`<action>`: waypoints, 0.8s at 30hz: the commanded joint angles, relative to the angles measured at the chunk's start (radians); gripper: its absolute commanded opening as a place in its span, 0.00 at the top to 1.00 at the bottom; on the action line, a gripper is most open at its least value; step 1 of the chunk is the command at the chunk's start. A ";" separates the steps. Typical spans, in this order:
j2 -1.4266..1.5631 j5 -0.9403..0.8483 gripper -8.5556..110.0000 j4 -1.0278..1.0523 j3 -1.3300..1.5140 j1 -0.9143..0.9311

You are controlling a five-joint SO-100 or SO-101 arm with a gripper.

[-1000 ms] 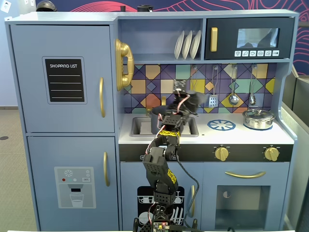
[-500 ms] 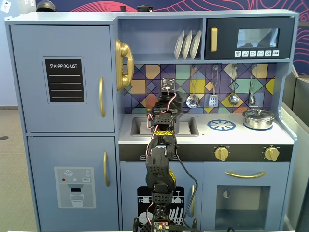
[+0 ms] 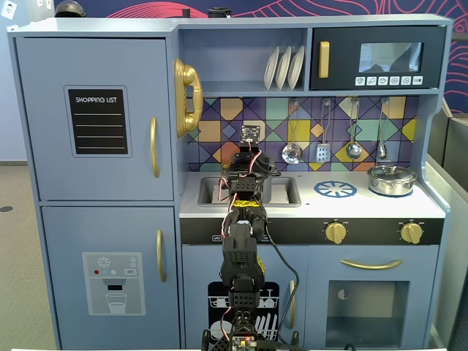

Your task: Pick up the lid from the counter and put it on the gray recipient

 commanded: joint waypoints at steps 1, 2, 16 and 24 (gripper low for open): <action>-0.002 0.011 0.93 -0.043 -0.011 -0.002; -0.003 0.012 0.93 -0.046 -0.009 -0.003; -0.054 0.002 0.93 -0.074 -0.009 -0.020; -0.063 -0.009 0.93 -0.078 -0.008 -0.031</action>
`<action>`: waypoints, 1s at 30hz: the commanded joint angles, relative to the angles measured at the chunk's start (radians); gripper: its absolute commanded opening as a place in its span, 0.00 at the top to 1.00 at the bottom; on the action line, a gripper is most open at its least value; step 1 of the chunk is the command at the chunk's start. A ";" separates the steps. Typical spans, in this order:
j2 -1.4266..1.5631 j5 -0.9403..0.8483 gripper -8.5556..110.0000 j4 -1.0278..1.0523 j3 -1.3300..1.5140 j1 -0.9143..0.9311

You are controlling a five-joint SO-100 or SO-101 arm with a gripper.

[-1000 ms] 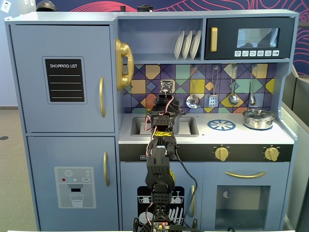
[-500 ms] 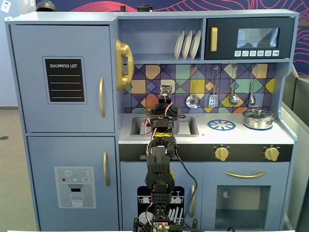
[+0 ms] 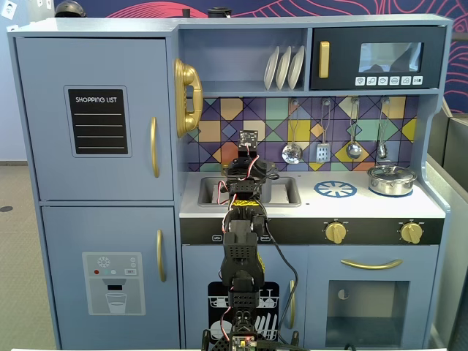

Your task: Pick up the lid from the counter and put it on the gray recipient

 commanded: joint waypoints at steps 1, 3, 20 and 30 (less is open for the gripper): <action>0.003 -0.012 0.93 -0.041 -0.021 -0.008; 0.008 -0.017 0.93 -0.037 -0.018 -0.003; 0.064 -0.057 0.71 -0.009 0.029 0.037; 0.135 -0.048 0.62 0.038 0.023 0.044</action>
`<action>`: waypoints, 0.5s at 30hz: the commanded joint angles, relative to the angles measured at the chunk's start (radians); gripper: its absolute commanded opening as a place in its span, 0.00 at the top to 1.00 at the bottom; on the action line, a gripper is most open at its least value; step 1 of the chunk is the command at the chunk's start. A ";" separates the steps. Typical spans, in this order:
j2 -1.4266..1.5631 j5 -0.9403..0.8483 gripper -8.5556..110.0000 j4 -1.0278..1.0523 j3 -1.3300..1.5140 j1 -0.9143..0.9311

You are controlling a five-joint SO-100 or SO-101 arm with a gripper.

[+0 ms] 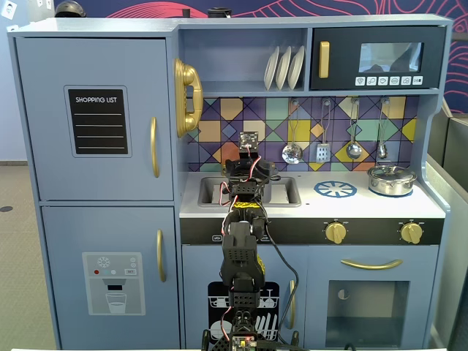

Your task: Pick up the lid from the counter and put it on the gray recipient

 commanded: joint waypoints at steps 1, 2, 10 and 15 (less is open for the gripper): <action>0.109 0.021 0.62 0.041 -0.012 0.006; 0.140 0.029 0.63 0.069 -0.011 0.002; 0.457 0.026 0.72 0.442 0.008 -0.034; 0.658 0.009 0.82 0.718 0.095 0.005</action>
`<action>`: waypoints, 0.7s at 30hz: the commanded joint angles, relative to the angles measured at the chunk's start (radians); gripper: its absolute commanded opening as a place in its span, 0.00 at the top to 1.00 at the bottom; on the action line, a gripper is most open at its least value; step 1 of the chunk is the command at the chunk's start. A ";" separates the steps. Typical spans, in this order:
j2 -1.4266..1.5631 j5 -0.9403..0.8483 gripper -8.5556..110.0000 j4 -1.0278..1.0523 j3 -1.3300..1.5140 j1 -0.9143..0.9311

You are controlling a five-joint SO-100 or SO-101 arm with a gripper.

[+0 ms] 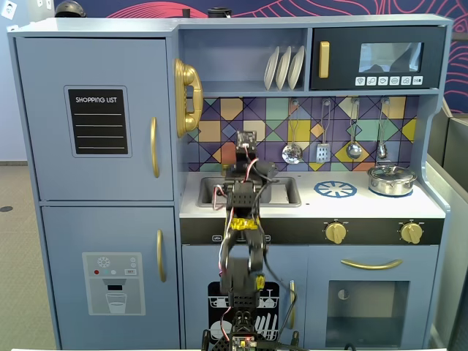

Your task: Pick up the lid from the counter and put it on the gray recipient

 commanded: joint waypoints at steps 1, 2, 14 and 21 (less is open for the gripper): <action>0.183 0.003 0.84 0.152 0.041 0.018; 0.216 0.017 0.86 0.198 0.064 0.018; 0.439 0.055 0.93 0.568 0.287 -0.011; 0.503 0.115 0.93 0.515 0.522 -0.014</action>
